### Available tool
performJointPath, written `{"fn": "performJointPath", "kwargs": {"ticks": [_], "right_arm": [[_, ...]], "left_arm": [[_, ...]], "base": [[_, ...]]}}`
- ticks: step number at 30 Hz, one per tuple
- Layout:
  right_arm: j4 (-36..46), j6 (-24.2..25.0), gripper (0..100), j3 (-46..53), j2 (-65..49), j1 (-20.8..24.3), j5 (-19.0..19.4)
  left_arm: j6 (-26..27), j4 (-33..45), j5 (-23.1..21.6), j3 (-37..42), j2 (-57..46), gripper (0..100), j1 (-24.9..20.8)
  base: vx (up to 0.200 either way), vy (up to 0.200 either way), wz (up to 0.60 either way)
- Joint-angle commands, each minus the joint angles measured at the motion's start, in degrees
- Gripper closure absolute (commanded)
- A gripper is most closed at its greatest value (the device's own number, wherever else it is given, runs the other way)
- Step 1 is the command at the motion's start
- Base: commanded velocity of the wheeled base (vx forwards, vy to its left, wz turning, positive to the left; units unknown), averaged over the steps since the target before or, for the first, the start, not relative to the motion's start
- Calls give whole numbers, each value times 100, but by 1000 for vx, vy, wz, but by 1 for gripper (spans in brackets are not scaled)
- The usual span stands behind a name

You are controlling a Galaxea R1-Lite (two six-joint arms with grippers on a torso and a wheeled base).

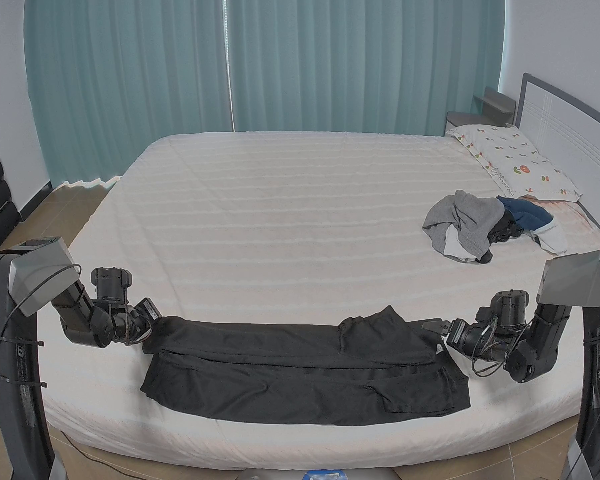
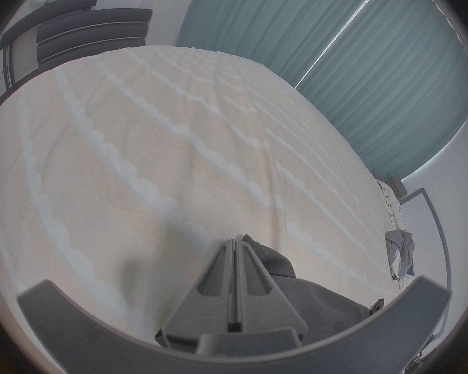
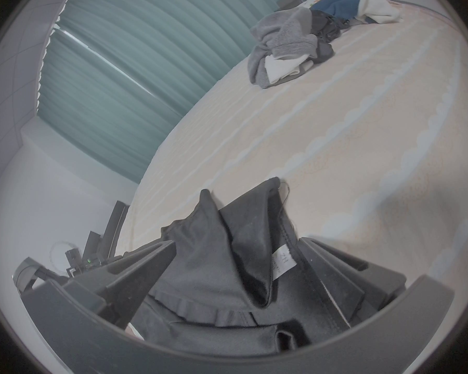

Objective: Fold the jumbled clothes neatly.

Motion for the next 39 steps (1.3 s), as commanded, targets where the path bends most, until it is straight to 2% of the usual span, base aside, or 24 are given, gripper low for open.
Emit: {"fn": "performJointPath", "kwargs": {"ticks": [1,24,25,39], "right_arm": [[-159,-122,0,284,-131,83,63],[-98,-509,0,56,291,373,98],[-89,-526,100,56,291,373,98],[-168,-711,100,434,151,145,80]], "left_arm": [[1,-5,-2,21,-6,100,1],[10,-154,7,30,11,100,1],[10,-154,7,30,11,100,1],[1,-154,7,30,2,100,1]], "base": [[0,0,0],[0,0,0],[0,0,0],[0,0,0]]}}
